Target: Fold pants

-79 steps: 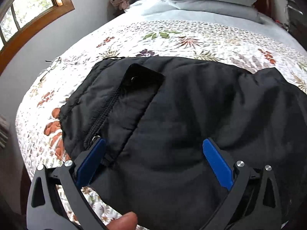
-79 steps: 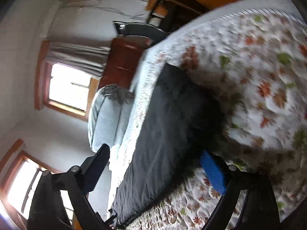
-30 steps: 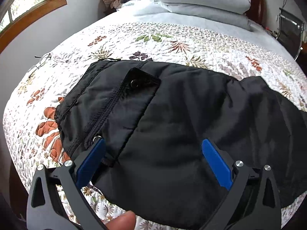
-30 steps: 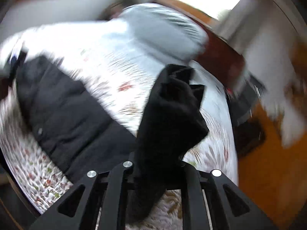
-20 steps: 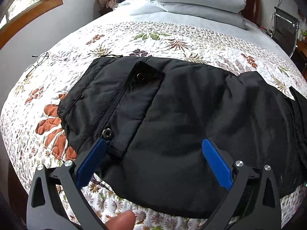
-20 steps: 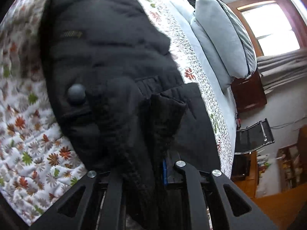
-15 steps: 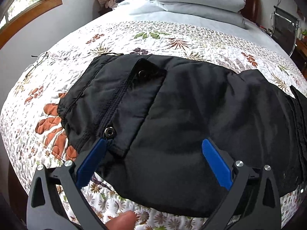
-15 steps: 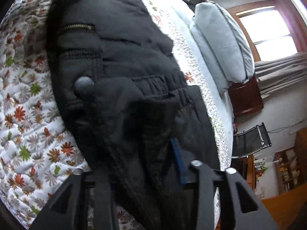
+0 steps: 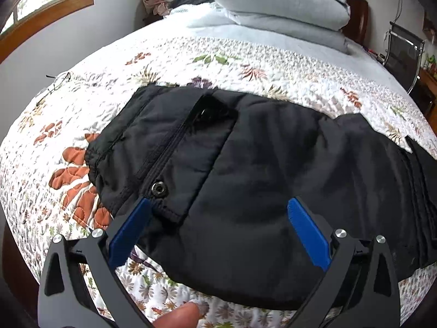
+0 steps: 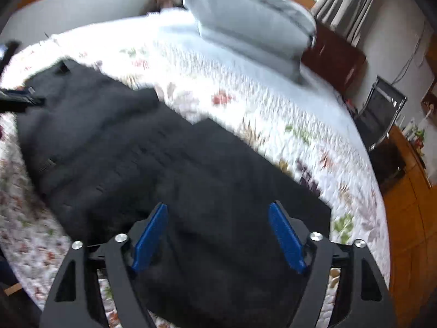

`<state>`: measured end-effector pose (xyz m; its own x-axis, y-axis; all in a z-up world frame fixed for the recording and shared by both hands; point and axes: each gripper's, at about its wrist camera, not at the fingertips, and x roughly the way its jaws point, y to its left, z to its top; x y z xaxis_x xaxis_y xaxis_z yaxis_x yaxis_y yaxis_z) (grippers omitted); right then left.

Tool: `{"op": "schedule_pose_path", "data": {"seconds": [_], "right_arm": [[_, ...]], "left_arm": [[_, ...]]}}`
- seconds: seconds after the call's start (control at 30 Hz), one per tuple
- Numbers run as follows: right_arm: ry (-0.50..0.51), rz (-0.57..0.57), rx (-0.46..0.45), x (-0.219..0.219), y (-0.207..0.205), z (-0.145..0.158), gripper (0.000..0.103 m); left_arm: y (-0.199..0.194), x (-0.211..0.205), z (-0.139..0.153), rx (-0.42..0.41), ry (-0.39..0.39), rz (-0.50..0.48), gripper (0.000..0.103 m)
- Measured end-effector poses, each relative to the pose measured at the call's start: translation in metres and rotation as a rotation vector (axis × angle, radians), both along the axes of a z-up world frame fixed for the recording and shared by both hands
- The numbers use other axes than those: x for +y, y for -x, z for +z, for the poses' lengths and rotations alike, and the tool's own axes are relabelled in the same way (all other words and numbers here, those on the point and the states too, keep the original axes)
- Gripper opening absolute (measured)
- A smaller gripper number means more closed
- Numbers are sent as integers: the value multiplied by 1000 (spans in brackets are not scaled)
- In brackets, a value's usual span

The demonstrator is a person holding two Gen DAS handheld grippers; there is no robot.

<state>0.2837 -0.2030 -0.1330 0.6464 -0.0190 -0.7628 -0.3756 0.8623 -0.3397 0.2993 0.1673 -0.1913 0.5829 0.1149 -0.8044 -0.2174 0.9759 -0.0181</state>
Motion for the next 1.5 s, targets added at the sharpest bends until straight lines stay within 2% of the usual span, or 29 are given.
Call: {"op": "schedule_pose_path", "data": {"seconds": [0.03,0.1,0.2,0.3,0.47,0.53,0.63,0.73,0.83,0.93,1.0,1.07,1.13,1.2,1.23,1.33,1.5], "right_arm": [[5,-1,29,3,-2,-14,74],[30,6,29,7,4,-29,72],[33,4,40,6,5,-36,72],[23,7,65,6,2,-29,72],[-65,-17,27,0,8,-3,75],[-47,-1,32,8,16,-8,76],[6,13,26,20,24,-23,76],[15,17,15,24,24,-18,75],[-11,21,-22,29,25,-8,82],[93,65,5,44,24,-23,83],[117,66,-5,49,22,-18,83],[111,64,-53,60,24,0,83],[114,99,-121,83,32,19,85],[107,163,-174,114,44,35,92],[114,213,-201,138,54,41,92],[151,355,-258,205,81,46,92],[188,509,-280,292,117,33,92]], "left_arm": [[0,1,-2,3,-1,-3,100],[0,4,-5,7,-5,-7,100],[-2,6,-8,11,-7,-8,100],[-2,5,-10,14,-19,-12,100],[1,10,1,6,-9,10,100],[3,14,7,-1,-15,20,100],[2,19,5,34,-13,10,100],[5,23,6,46,-24,4,100],[16,39,15,11,23,26,100],[28,67,23,0,10,78,100],[37,91,28,1,21,117,100],[47,116,34,-6,24,160,100],[58,140,41,-26,7,199,100],[62,157,46,-36,4,221,100],[63,166,47,-38,8,232,100],[65,184,55,-45,27,234,100],[72,194,68,-56,7,214,100]]}}
